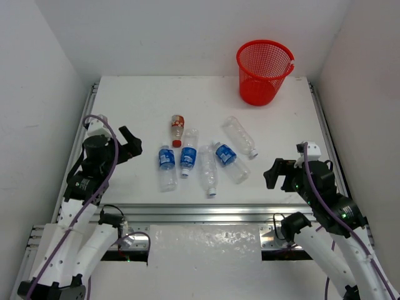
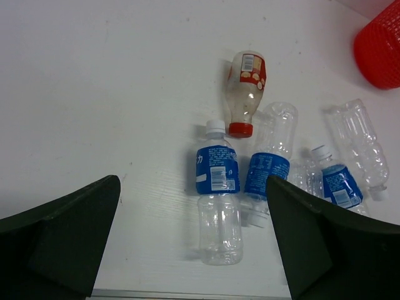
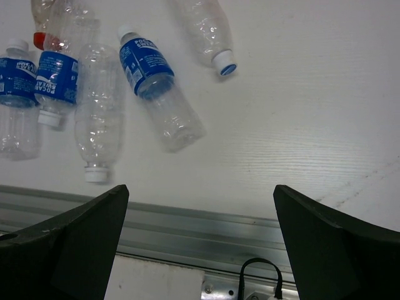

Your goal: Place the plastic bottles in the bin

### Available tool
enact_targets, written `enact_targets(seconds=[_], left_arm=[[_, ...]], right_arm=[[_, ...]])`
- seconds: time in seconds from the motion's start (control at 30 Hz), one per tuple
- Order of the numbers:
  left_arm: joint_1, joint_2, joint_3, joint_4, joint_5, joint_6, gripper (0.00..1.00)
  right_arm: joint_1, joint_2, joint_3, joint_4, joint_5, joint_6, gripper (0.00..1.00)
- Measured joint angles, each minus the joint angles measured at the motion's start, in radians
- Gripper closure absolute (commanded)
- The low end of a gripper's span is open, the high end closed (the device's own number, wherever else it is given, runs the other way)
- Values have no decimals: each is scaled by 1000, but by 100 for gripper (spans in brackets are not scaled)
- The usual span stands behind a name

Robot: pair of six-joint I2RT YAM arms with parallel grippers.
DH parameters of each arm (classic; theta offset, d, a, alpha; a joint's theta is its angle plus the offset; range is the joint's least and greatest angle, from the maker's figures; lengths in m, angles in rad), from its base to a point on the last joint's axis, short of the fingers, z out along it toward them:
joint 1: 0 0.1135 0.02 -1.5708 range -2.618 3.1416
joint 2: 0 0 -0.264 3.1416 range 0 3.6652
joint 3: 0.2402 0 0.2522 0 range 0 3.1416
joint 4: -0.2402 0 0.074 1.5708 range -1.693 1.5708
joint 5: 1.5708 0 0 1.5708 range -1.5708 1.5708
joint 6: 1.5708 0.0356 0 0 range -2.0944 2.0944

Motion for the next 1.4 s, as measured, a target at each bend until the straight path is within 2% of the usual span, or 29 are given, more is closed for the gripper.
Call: enact_targets(seconds=[0.37, 0.63, 0.87, 1.0, 1.03, 1.1, 1.13, 1.2, 1.27, 1.3, 1.33, 1.4], left_arm=[[0, 66, 0, -8, 5, -2, 0], [-16, 156, -28, 27, 123, -89, 2], [-205, 373, -113, 92, 96, -187, 9], [-249, 472, -153, 176, 88, -215, 14], [-252, 492, -171, 197, 84, -220, 19], [-254, 536, -201, 230, 84, -231, 23], [-257, 564, -213, 251, 80, -233, 30], [-259, 611, -233, 282, 79, -241, 35], [-262, 640, -243, 311, 77, -244, 53], [-262, 644, -245, 340, 80, -244, 73], [-262, 652, -247, 357, 79, -251, 100], [-264, 656, -249, 382, 81, -251, 100]], right_arm=[[0, -35, 1, -17, 16, 0, 1], [0, -40, 10, -13, -43, -1, 1], [0, 32, 9, 19, -172, -9, 1], [0, 51, -12, 39, -230, -9, 1], [0, 51, -21, 41, -247, -8, 1], [0, 51, -37, 47, -261, -8, 1], [0, 52, -45, 52, -270, -8, 1], [0, 58, -58, 63, -282, -8, 1], [0, 72, -62, 69, -293, -8, 1], [0, 80, -65, 75, -300, -8, 1], [0, 88, -69, 82, -306, -8, 1], [0, 105, -79, 96, -322, -8, 1]])
